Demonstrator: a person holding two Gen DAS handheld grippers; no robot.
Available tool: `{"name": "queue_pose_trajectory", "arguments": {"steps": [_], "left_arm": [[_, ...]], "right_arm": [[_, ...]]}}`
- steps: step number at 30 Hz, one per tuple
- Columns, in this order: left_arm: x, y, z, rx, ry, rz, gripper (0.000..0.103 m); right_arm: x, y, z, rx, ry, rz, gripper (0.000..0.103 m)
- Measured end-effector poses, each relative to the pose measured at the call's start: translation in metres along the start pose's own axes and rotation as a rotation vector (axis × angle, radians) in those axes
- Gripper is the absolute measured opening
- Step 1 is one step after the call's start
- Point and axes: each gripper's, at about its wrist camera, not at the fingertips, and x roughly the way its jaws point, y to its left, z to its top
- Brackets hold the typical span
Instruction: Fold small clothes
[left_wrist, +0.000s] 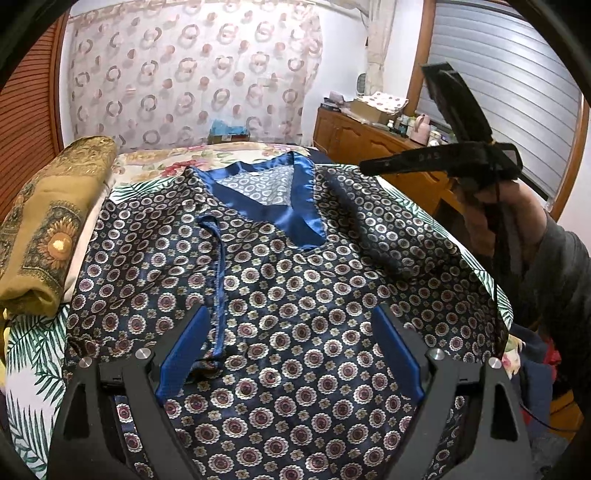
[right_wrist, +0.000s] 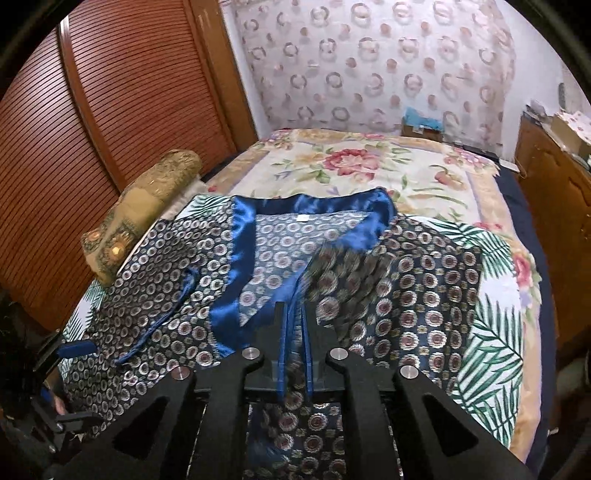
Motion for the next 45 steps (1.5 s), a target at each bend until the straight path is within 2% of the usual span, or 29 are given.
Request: {"name": "queue_pose_trajectory", "arguments": {"steps": [2, 5, 10, 19, 24, 34, 42, 45], "left_arm": [[0.000, 0.004, 0.000, -0.007, -0.001, 0.005, 0.089], [-0.001, 0.008, 0.000, -0.015, -0.002, 0.011, 0.089], [-0.001, 0.012, 0.000, -0.019, -0.005, 0.022, 0.089], [0.003, 0.019, -0.003, -0.030, 0.003, 0.033, 0.089], [0.004, 0.026, 0.001, -0.019, 0.003, 0.058, 0.089], [0.010, 0.071, 0.025, -0.042, 0.002, 0.133, 0.089], [0.025, 0.125, 0.053, -0.062, 0.018, 0.224, 0.089], [0.037, 0.143, 0.061, -0.067, 0.038, 0.215, 0.087]], "right_arm": [[-0.002, -0.004, 0.001, 0.023, -0.010, -0.006, 0.025], [-0.010, -0.019, -0.003, 0.059, -0.041, 0.015, 0.034], [-0.015, -0.045, -0.015, 0.091, -0.025, -0.045, 0.034], [0.006, -0.085, -0.034, 0.153, 0.063, -0.155, 0.034], [0.022, -0.098, -0.027, 0.190, 0.080, -0.156, 0.034], [0.060, -0.112, -0.004, 0.154, 0.102, -0.158, 0.034], [0.078, -0.109, 0.008, 0.038, 0.098, -0.200, 0.034], [0.079, -0.105, 0.003, 0.016, 0.082, -0.196, 0.041]]}}
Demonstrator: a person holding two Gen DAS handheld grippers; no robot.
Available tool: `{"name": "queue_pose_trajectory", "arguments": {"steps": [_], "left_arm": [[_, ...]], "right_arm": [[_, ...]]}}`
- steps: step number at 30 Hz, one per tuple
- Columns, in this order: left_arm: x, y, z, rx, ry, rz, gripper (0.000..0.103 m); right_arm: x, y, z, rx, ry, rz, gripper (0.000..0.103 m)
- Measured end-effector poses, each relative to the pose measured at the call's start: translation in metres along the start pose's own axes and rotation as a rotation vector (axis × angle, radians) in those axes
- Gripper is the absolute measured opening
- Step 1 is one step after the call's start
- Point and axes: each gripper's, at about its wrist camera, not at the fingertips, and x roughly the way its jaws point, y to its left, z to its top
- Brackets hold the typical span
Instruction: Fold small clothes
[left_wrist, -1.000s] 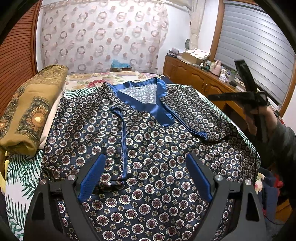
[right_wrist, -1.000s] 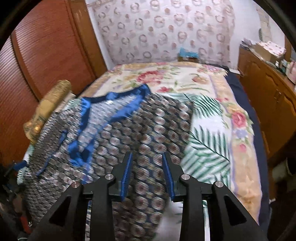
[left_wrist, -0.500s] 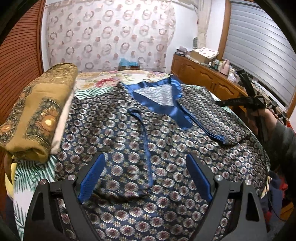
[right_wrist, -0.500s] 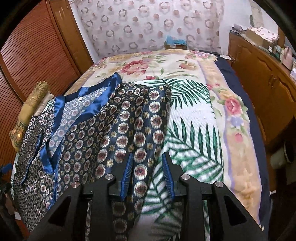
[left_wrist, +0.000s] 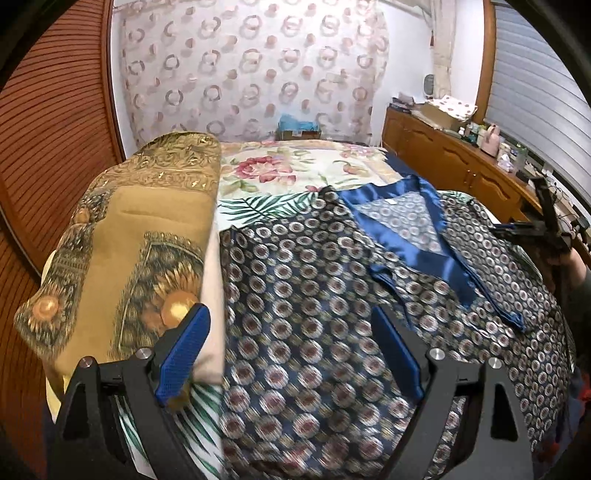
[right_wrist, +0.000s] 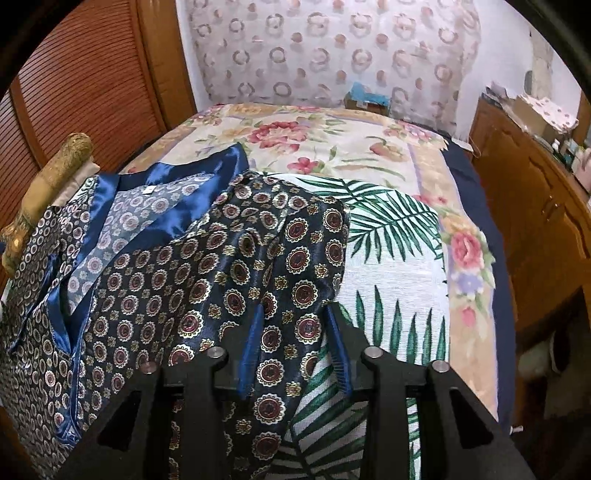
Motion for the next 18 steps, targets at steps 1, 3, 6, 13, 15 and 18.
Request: {"name": "queue_pose_trajectory", "arguments": {"steps": [1, 3, 6, 13, 15, 18], "left_arm": [[0.007, 0.004, 0.004, 0.007, 0.012, -0.004, 0.086], [0.019, 0.008, 0.011, 0.019, 0.036, 0.002, 0.077], [0.037, 0.016, 0.020, 0.022, 0.073, 0.001, 0.064], [0.072, 0.027, 0.033, 0.004, 0.144, 0.019, 0.041], [0.078, 0.028, 0.035, -0.002, 0.155, 0.033, 0.040], [0.085, 0.027, 0.035, 0.003, 0.165, 0.046, 0.038]], "right_arm": [[0.000, 0.001, -0.002, -0.004, -0.011, 0.005, 0.042], [0.000, 0.003, -0.007, -0.018, -0.036, 0.001, 0.044], [0.002, 0.008, -0.011, -0.042, -0.044, -0.015, 0.047], [0.003, 0.010, -0.011, -0.057, -0.043, -0.019, 0.050], [0.002, 0.010, -0.011, -0.058, -0.043, -0.020, 0.050], [0.002, 0.010, -0.011, -0.058, -0.043, -0.020, 0.050]]}}
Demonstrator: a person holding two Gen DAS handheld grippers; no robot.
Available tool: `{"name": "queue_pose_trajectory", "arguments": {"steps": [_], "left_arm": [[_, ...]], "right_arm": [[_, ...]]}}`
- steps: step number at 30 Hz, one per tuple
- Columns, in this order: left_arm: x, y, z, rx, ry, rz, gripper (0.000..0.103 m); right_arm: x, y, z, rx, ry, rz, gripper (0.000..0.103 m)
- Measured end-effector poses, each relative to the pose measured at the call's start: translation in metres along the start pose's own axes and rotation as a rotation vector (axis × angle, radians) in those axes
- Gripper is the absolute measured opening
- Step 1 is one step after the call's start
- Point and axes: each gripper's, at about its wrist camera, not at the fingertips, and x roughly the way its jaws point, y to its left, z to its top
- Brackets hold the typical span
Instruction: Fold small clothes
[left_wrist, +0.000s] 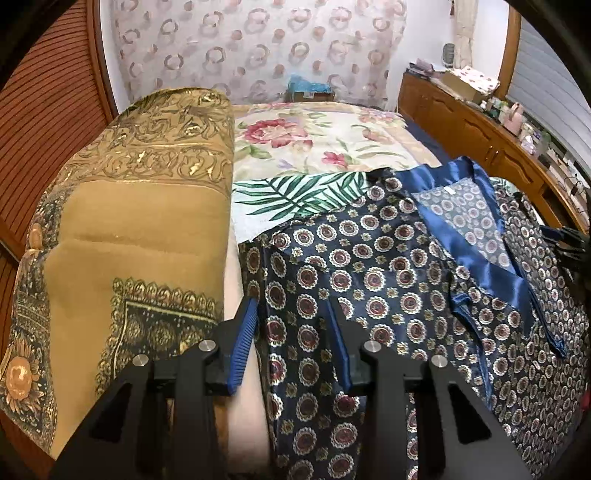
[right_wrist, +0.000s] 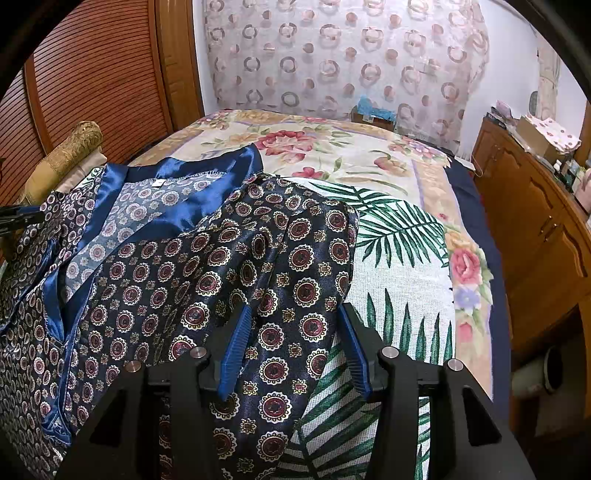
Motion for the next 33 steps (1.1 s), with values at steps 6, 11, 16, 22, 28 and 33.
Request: {"name": "queue_pose_trajectory", "arguments": {"steps": [6, 11, 16, 22, 28, 33], "left_arm": [[0.012, -0.003, 0.000, 0.032, 0.023, 0.056, 0.037], [0.017, -0.003, 0.002, 0.035, 0.018, 0.061, 0.036], [0.013, 0.005, 0.004, 0.021, -0.006, 0.077, 0.007], [-0.029, 0.011, 0.006, -0.019, -0.123, 0.033, 0.003], [-0.074, 0.008, 0.006, -0.023, -0.216, -0.028, 0.002], [-0.101, -0.004, -0.002, -0.003, -0.257, -0.079, 0.002]], "right_arm": [[0.000, 0.000, 0.000, -0.001, 0.000, -0.002, 0.050], [0.000, 0.000, 0.000, -0.004, 0.000, -0.009, 0.053], [0.000, -0.001, 0.001, -0.004, -0.001, -0.011, 0.054], [0.000, -0.001, 0.001, -0.005, -0.001, -0.011, 0.054], [0.001, -0.003, 0.003, -0.009, 0.010, 0.011, 0.040], [-0.003, 0.001, 0.008, -0.015, 0.016, 0.055, 0.004]]}}
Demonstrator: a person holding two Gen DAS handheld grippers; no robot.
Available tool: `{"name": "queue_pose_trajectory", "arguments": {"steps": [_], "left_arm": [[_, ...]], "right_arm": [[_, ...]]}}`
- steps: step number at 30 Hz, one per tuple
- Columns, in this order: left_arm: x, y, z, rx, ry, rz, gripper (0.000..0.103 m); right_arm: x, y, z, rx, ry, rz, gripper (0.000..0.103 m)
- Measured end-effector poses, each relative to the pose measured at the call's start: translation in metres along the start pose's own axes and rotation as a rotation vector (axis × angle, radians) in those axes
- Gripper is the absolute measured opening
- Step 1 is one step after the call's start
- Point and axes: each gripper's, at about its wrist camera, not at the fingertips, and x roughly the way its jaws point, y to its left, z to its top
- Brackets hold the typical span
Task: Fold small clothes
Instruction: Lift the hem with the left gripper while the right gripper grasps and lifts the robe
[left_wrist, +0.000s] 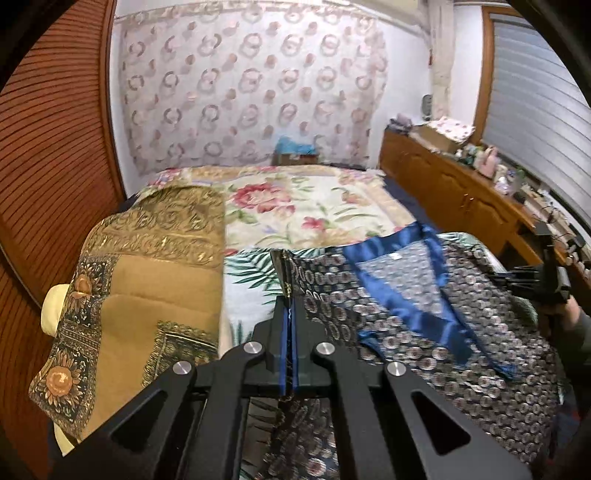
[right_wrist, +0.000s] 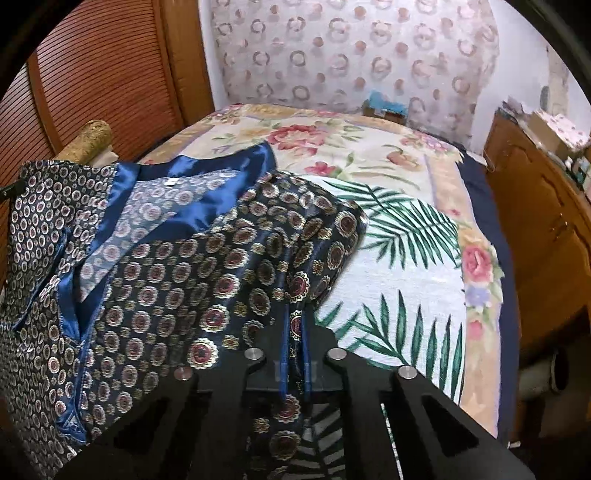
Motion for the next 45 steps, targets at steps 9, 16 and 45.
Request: {"name": "queue_pose_trajectory", "arguments": {"steps": [9, 16, 45], "left_arm": [[-0.062, -0.019, -0.009, 0.005, -0.100, -0.037, 0.002], [-0.124, -0.023, -0.032, -0.005, -0.168, -0.053, 0.002], [-0.218, -0.024, -0.180, -0.027, -0.011, -0.037, 0.002]], "right_arm": [[-0.068, 0.022, 0.001, -0.011, -0.174, 0.007, 0.003], [-0.148, 0.049, -0.032, -0.048, -0.281, 0.062, 0.003], [-0.283, 0.080, -0.230, 0.016, -0.108, 0.104, 0.003]]}}
